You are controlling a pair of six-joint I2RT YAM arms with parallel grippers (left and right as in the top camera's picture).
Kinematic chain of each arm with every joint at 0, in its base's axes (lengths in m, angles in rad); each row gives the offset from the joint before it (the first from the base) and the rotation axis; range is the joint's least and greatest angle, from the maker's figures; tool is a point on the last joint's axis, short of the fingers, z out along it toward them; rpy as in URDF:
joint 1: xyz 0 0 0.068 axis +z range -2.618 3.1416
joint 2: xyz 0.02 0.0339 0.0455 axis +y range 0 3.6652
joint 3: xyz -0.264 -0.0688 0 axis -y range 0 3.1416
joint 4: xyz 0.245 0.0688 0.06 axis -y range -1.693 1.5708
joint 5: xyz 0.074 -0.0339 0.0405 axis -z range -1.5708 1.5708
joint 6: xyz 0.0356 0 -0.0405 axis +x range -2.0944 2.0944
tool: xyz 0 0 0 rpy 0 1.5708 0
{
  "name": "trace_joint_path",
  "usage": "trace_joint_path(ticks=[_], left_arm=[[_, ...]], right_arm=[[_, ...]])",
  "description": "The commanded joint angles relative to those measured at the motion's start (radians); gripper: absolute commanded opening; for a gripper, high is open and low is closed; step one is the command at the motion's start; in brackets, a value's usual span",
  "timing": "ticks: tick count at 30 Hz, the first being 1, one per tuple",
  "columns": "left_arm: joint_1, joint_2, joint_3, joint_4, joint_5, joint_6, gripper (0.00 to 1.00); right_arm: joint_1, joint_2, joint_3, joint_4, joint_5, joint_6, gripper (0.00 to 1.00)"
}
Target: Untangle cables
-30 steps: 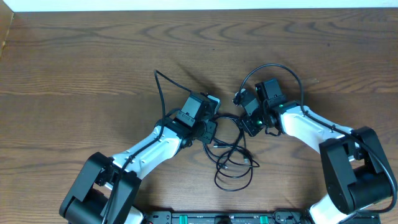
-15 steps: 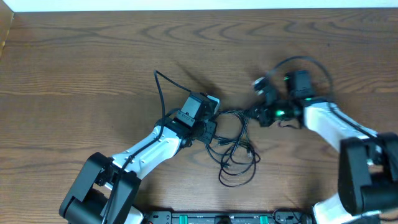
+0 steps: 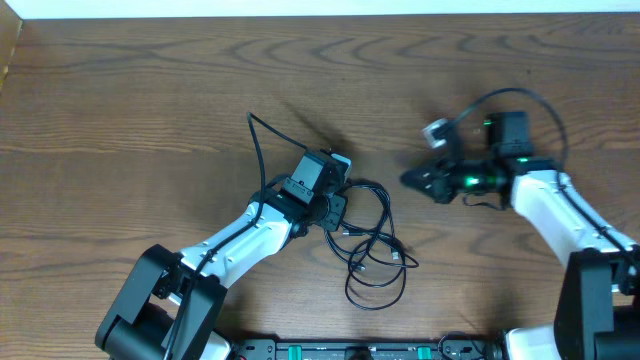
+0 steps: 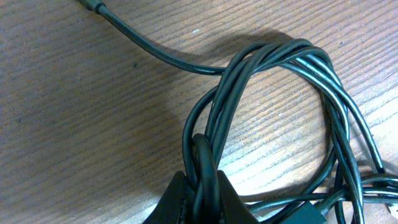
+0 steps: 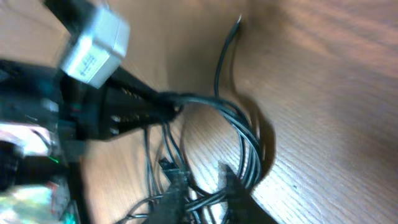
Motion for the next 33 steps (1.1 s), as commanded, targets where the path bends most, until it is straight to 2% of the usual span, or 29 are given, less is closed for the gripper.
trace_joint_path(ticks=[1, 3, 5, 9, 15, 21, 22, 23, 28, 33], left_arm=[[0.0, 0.002, 0.007, -0.003, -0.016, -0.005, 0.08], [0.0, 0.002, 0.007, -0.003, -0.016, -0.005, 0.08], [0.0, 0.002, 0.007, -0.003, -0.016, -0.005, 0.08], [0.0, 0.002, 0.007, -0.003, -0.016, -0.005, 0.08], [0.0, 0.002, 0.007, -0.003, -0.016, -0.005, 0.08], [0.0, 0.002, 0.007, -0.003, -0.016, -0.005, 0.08], [0.0, 0.002, 0.007, -0.003, -0.016, -0.005, 0.08], [0.0, 0.002, 0.007, -0.003, -0.016, -0.005, 0.08], [0.0, 0.002, 0.007, -0.007, -0.016, -0.005, 0.08], [0.0, 0.002, 0.007, -0.014, -0.016, -0.005, 0.08]], right_arm=[[0.131, 0.01, -0.006, 0.03, 0.259, -0.052, 0.34], [0.16, 0.028, -0.006, 0.058, 0.327, -0.051, 0.39], [0.16, 0.079, -0.006, 0.085, 0.33, -0.051, 0.4], [0.159, 0.165, -0.006, 0.126, 0.322, -0.052, 0.34], [0.16, 0.219, -0.006, 0.176, 0.262, -0.043, 0.32], [0.16, 0.268, -0.006, 0.183, 0.225, -0.043, 0.16], [0.16, 0.269, -0.006, 0.183, 0.225, -0.043, 0.06], [0.158, 0.269, -0.006, 0.183, 0.224, -0.042, 0.01], [0.119, 0.253, 0.005, 0.193, 0.2, 0.003, 0.01], [-0.002, 0.174, 0.022, 0.193, -0.049, 0.018, 0.01]])
